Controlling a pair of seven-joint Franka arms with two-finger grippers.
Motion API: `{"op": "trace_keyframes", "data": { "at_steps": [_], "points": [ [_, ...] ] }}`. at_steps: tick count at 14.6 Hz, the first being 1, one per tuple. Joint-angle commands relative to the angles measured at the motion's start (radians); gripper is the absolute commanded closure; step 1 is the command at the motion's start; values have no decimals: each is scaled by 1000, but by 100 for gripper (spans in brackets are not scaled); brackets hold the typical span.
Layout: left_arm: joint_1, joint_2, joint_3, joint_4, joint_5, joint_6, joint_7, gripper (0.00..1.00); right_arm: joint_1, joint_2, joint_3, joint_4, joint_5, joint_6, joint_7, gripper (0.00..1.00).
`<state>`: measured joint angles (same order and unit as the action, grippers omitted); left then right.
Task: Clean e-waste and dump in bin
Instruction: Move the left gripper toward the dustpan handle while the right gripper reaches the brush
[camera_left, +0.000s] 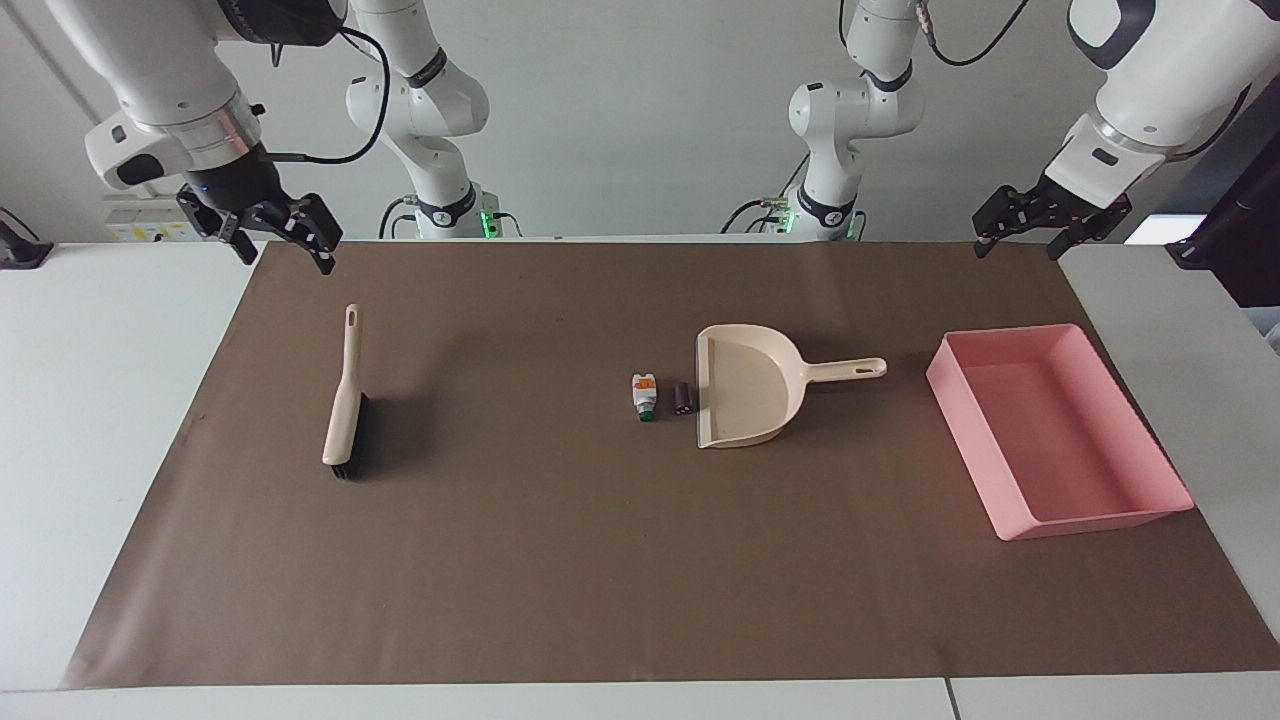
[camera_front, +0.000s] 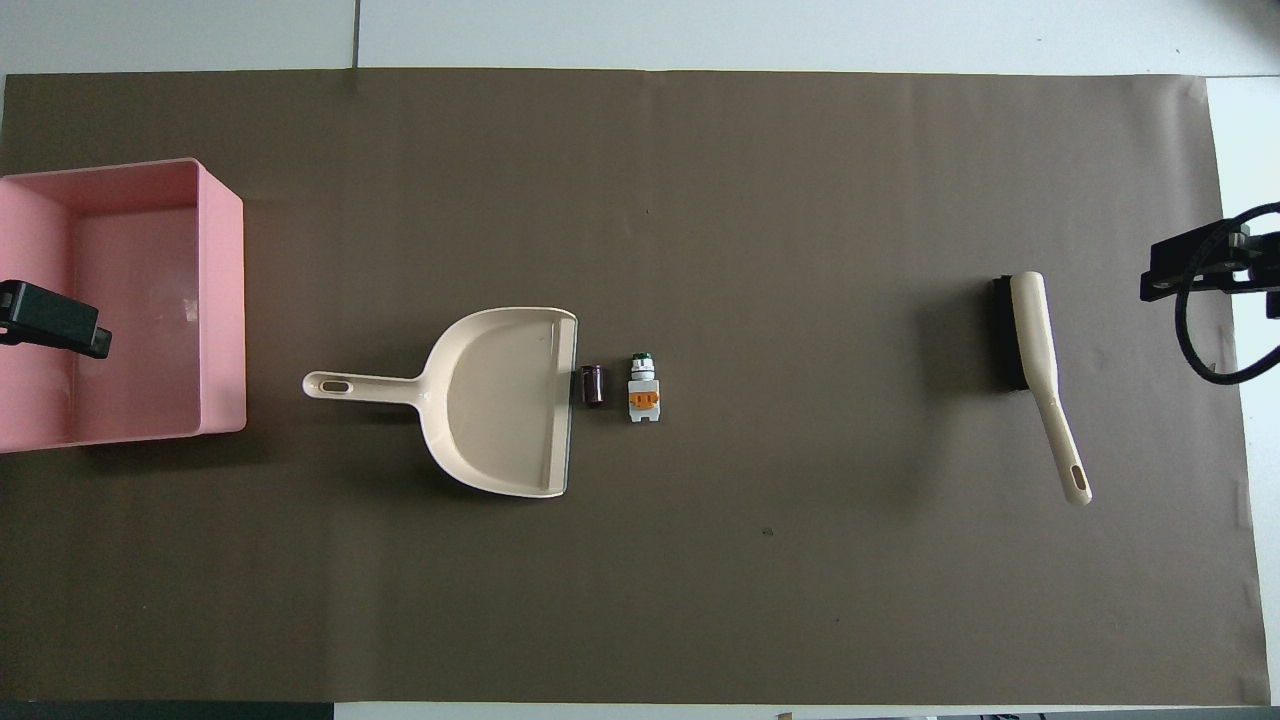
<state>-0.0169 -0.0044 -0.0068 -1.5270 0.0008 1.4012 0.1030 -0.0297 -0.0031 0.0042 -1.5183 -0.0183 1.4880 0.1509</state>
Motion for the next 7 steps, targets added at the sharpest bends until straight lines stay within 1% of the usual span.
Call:
{"op": "trace_keyframes", "data": {
  "at_steps": [1,7],
  "points": [
    [2,-8,-2,-10,18,-5,1,1,-15,-18,7,-22,20,5,-30,1],
    [2,-8,-4,-10,16,15,23,1,-18,-18,4,-22,20,8,-31,1]
  ]
}}
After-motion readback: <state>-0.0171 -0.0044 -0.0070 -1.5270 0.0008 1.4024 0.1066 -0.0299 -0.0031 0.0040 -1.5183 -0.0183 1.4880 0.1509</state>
